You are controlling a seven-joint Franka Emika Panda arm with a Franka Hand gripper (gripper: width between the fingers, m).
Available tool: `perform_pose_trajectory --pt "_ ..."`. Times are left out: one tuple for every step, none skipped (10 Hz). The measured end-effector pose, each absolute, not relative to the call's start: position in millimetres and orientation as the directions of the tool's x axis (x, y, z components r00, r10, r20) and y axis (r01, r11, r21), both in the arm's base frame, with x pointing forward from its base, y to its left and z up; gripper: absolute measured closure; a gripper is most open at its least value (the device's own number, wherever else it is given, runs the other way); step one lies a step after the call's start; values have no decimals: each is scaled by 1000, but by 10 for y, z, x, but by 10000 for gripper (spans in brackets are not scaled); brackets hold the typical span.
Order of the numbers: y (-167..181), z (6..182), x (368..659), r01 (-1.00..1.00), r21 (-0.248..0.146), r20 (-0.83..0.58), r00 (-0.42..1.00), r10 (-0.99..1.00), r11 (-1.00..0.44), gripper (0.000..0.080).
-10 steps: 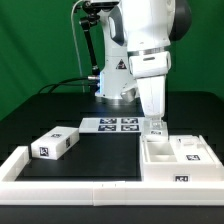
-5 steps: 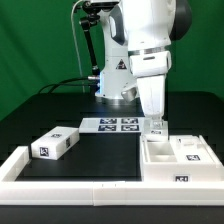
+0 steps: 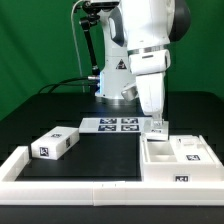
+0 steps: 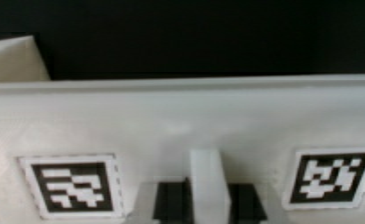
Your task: Assemble cabinet
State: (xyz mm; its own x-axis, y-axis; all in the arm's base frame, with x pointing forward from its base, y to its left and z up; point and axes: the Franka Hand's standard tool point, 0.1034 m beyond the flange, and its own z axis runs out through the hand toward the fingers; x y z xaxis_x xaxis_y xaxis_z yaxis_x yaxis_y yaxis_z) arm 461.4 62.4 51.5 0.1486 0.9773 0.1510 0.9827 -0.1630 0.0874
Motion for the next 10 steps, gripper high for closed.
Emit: perform_pose_trajectory --pt "616 514 4621 983 87 151 150 977 -164 729" --pt "606 511 4633 983 87 151 150 977 -165 729" --pt "597 505 4657 982 88 153 151 977 -166 729" --pt "603 508 4669 981 94 157 156 975 -172 729" --pt "604 505 4666 980 93 157 158 975 -174 729" --pt "603 504 4665 980 93 157 158 975 -174 729" --pt "601 504 4665 982 93 156 150 976 -166 729" --pt "589 507 4679 986 97 152 117 982 -133 729" --pt "576 502 4682 990 93 147 95 985 -109 729" --pt "577 501 4683 990 94 146 89 985 -103 729"
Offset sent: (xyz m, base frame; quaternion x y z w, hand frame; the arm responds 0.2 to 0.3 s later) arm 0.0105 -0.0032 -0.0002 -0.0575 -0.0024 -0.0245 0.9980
